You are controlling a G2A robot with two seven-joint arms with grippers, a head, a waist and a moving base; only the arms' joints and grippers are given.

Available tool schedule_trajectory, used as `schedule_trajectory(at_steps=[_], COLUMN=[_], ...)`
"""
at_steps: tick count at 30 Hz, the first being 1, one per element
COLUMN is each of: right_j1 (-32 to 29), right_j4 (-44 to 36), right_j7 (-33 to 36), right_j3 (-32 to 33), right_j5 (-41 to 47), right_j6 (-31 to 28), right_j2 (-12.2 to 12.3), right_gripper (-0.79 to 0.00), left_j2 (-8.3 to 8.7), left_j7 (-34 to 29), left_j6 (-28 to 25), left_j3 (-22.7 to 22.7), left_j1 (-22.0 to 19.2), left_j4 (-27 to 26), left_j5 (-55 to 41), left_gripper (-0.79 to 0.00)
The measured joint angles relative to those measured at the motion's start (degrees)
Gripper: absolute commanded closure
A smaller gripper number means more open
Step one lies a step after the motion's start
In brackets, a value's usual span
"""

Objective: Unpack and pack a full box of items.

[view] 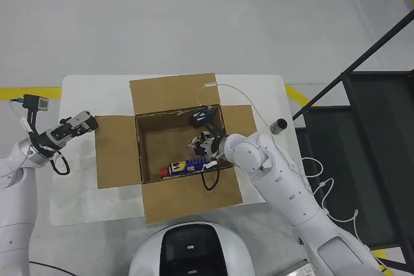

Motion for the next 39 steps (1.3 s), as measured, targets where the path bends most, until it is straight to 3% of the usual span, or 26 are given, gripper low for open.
schedule_trajectory(at_steps=[21, 25, 28, 33, 39], right_j1=[0.0, -0.9, -3.3, -11.2, -20.2], right_j4=[0.0, -3.0, -9.3, -22.7, -27.0], right_j7=[0.0, -1.4, -2.0, 2.9, 4.4], right_j3=[0.0, 1.5, 5.0, 14.7, 29.1], right_j5=[0.0, -0.4, -2.9, -5.0, -4.3], right_j6=[0.0, -1.0, 0.2, 1.1, 2.6], right_j2=[0.0, 0.4, 1.2, 3.2, 4.7], right_gripper=[0.0, 0.0, 0.0, 0.0, 0.0], left_j2=[0.0, 0.0, 0.0, 0.0, 0.0], left_j7=[0.0, 0.0, 0.0, 0.0, 0.0], left_j6=[0.0, 0.0, 0.0, 0.0, 0.0], left_j3=[0.0, 0.0, 0.0, 0.0, 0.0], left_j1=[0.0, 0.0, 0.0, 0.0, 0.0], left_j4=[0.0, 0.0, 0.0, 0.0, 0.0], left_j5=[0.0, 0.0, 0.0, 0.0, 0.0], left_gripper=[-0.785, -0.785, -0.785, -0.785, -0.785])
